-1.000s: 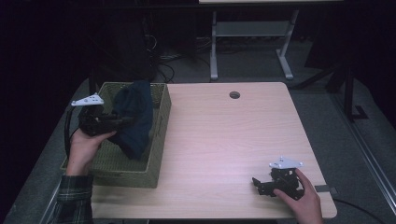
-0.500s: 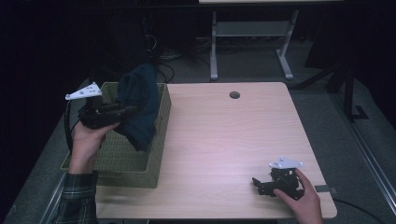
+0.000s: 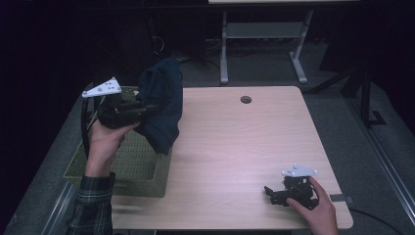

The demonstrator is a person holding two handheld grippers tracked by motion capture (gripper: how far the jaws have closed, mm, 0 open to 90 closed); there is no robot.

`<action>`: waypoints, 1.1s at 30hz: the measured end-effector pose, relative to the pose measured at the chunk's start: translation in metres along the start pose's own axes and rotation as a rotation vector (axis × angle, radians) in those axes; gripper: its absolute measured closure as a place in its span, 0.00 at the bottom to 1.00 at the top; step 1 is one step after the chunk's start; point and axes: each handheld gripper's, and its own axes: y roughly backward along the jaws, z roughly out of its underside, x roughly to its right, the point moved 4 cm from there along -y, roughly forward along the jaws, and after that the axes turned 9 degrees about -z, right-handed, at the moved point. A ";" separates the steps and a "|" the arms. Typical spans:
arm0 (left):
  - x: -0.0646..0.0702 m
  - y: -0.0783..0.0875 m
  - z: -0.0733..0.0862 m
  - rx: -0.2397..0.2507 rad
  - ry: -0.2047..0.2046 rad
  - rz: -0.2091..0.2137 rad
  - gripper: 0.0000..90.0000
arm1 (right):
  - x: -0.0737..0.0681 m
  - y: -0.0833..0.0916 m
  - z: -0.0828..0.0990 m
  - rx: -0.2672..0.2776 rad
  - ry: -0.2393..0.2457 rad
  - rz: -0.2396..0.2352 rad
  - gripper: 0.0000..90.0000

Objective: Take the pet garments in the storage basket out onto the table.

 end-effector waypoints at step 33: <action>0.071 -0.104 0.002 -0.116 -0.095 0.160 0.80 | 0.000 0.000 0.000 0.000 0.003 -0.002 0.00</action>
